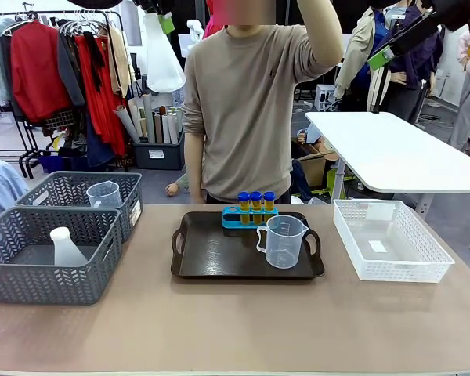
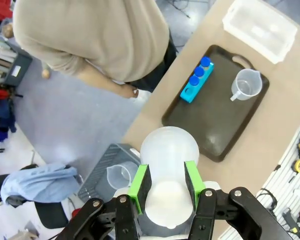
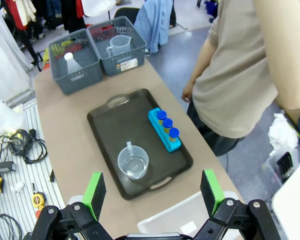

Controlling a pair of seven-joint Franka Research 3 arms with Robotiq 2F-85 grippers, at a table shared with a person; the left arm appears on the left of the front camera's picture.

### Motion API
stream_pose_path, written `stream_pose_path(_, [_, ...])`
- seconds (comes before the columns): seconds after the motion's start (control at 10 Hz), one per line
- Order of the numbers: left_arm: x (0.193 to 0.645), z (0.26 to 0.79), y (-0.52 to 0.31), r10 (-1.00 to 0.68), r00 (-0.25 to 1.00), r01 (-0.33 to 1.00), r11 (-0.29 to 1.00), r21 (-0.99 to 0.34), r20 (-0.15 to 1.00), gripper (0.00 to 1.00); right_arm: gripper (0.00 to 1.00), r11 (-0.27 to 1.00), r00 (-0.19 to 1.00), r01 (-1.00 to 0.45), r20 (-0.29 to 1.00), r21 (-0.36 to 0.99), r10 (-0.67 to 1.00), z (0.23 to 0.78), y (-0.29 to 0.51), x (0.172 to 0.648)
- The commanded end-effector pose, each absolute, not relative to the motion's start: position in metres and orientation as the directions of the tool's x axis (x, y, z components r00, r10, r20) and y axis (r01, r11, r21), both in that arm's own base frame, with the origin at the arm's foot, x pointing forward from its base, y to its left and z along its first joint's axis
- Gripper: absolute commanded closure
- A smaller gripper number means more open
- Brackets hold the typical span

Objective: Prepare the laboratory tools.
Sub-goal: Pick up one Small flask and place it on the Handle tray.

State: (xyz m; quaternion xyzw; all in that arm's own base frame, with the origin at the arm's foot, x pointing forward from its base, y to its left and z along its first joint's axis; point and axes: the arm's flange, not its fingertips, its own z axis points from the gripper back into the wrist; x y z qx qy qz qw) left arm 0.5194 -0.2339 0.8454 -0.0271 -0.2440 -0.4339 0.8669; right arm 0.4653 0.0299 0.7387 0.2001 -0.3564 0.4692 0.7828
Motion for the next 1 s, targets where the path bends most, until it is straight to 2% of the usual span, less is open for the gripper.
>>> stream_pose_path(0.0, [0.519,0.849,-0.236,-0.736,0.500,0.757,0.628,0.183,0.456,1.00,0.00,0.478,0.302,-0.878,0.746,-0.025,0.593,0.739,0.030,0.464])
stream_pose_path(0.2, [0.519,0.846,-0.235,-0.739,0.503,0.765,0.622,0.167,0.447,1.00,0.00,0.478,0.302,-0.878,0.746,-0.025,0.593,0.739,0.030,0.464])
stream_pose_path(0.3, [0.513,0.828,-0.243,-0.763,0.491,0.797,0.588,0.136,0.422,1.00,0.00,0.478,0.302,-0.878,0.746,-0.025,0.593,0.739,0.030,0.464])
stream_pose_path(0.6, [0.508,0.785,-0.276,-0.769,0.473,0.854,0.520,-0.011,0.430,1.00,0.00,0.478,0.302,-0.878,0.746,-0.025,0.593,0.739,0.030,0.464])
stream_pose_path(0.9, [0.508,0.783,-0.268,-0.759,0.496,0.843,0.537,-0.025,0.422,1.00,0.00,0.478,0.302,-0.878,0.746,-0.025,0.593,0.739,0.030,0.464])
